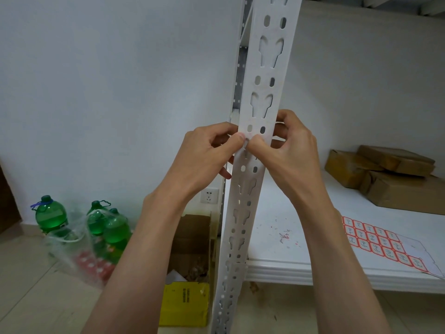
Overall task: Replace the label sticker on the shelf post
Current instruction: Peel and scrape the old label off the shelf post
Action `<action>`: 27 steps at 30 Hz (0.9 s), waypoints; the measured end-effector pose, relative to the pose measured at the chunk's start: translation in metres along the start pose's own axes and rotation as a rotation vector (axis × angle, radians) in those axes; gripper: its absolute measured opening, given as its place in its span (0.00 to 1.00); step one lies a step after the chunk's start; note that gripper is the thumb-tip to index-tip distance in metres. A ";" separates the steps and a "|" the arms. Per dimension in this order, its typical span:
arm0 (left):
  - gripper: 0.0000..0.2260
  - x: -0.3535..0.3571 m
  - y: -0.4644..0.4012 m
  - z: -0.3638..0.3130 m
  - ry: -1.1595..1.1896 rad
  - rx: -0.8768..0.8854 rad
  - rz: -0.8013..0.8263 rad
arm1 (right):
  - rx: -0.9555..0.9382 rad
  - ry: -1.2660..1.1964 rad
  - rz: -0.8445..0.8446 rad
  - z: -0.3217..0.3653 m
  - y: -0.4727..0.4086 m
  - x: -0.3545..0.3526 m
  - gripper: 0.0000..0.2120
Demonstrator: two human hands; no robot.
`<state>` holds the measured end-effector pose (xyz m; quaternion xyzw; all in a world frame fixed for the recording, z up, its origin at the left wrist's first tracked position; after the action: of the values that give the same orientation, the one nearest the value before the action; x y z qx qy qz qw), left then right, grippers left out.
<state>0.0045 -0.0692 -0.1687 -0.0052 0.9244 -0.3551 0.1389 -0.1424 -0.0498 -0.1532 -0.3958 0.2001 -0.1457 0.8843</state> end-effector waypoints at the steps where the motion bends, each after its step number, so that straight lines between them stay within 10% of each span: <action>1: 0.06 0.000 0.000 0.000 0.002 -0.003 0.000 | 0.000 0.000 -0.004 0.001 0.000 0.000 0.17; 27: 0.08 -0.001 0.000 0.005 -0.006 -0.031 0.013 | 0.051 0.017 0.038 -0.002 0.001 -0.003 0.12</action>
<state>0.0064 -0.0725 -0.1720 -0.0021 0.9294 -0.3399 0.1437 -0.1458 -0.0492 -0.1539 -0.3680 0.2113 -0.1370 0.8951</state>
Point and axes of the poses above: each hand's wrist, its own y-axis away from the middle knuckle, its own x-axis out of the palm, z = x × y, the point moved 8 cm from there along -y, towards the middle knuckle, and after that the axes turned 4 degrees about -z, right-handed, at the moved point
